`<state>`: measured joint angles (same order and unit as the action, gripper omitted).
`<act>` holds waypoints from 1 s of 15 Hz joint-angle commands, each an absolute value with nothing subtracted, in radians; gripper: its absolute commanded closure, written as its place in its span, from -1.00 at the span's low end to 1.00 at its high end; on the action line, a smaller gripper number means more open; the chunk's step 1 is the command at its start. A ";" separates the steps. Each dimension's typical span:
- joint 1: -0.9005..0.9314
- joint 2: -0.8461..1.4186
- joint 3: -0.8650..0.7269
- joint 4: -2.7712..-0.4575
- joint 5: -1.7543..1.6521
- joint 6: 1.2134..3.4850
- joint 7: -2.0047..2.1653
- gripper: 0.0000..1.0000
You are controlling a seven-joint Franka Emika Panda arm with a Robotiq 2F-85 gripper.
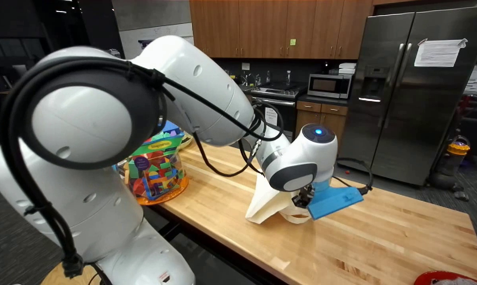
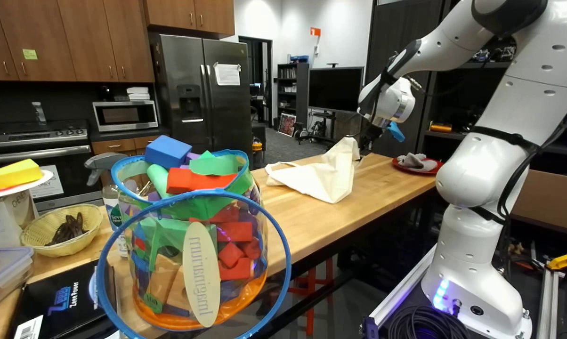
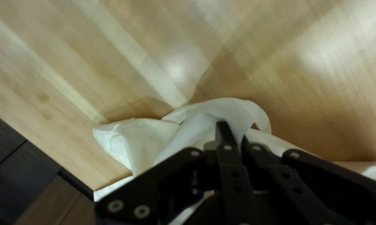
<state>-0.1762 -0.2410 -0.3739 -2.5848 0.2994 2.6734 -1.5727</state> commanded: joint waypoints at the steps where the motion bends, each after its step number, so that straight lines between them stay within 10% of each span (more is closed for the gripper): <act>1: -0.205 -0.319 -0.458 -2.703 0.332 2.715 -1.605 0.99; 15: 0.112 -0.313 -0.160 -2.763 0.293 2.694 -1.542 0.99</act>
